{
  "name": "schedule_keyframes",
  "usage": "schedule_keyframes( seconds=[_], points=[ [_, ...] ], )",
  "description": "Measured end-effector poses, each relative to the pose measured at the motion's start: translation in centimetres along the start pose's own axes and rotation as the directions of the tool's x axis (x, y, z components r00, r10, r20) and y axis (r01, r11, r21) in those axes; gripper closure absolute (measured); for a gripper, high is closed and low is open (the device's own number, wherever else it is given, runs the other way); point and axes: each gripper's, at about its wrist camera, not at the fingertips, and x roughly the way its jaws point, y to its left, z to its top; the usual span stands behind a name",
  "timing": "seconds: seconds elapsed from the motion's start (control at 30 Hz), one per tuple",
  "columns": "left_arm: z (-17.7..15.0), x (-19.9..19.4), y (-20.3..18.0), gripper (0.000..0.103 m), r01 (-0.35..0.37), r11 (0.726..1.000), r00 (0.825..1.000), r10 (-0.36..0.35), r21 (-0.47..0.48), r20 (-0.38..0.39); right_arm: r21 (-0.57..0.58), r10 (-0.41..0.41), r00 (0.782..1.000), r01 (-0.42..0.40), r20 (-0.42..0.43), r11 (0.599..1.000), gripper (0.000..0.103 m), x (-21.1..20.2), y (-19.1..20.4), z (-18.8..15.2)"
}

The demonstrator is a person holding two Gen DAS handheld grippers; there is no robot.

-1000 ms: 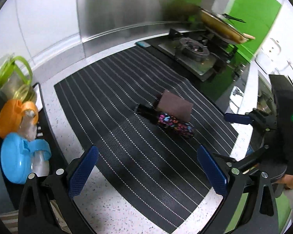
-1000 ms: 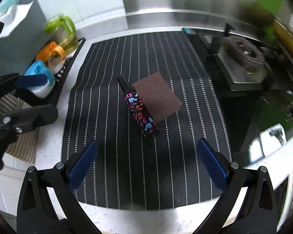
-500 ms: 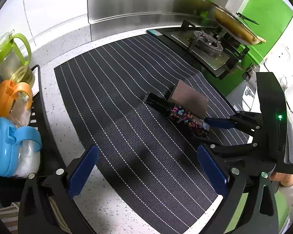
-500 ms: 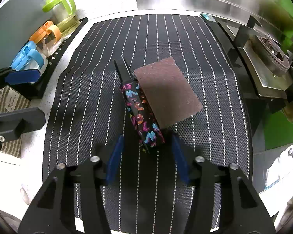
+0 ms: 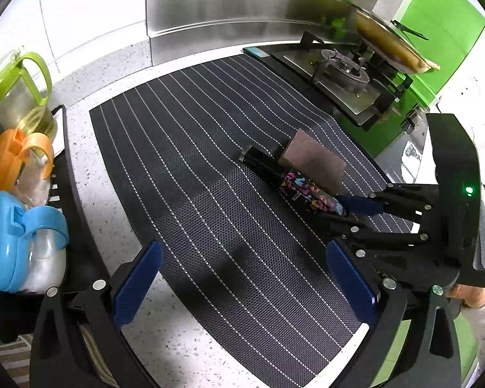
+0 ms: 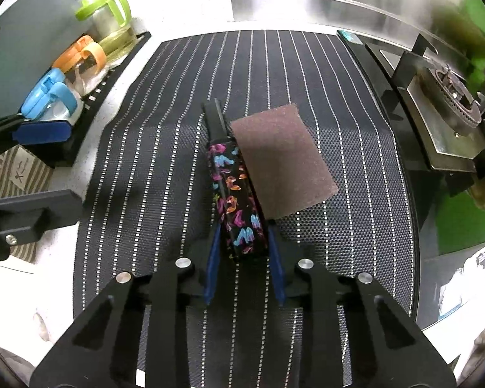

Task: Collect trash
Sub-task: 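Lower the right tool onto the black patterned pouch and close it, then grasp the brown scouring pad with the left tool while the right tool holds the pouch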

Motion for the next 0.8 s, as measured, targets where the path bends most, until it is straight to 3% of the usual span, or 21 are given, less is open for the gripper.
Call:
schedule_keyframes(
  seconds=[0.4, 0.8],
  points=[
    [1.2, -1.2, -1.1, 0.006, 0.008, 0.999, 1.0, -0.009, 0.033, 0.025, 0.044, 0.021, 0.994, -0.026, 0.108, 0.999, 0.081, -5.3, 0.4, -0.1],
    [4.3, 0.6, -4.7, 0.006, 0.012, 0.997, 1.0, -0.013, 0.073, 0.011, 0.152, -0.094, 0.981, 0.068, 0.172, 0.986, 0.081, -10.5, -4.4, -0.6]
  ],
)
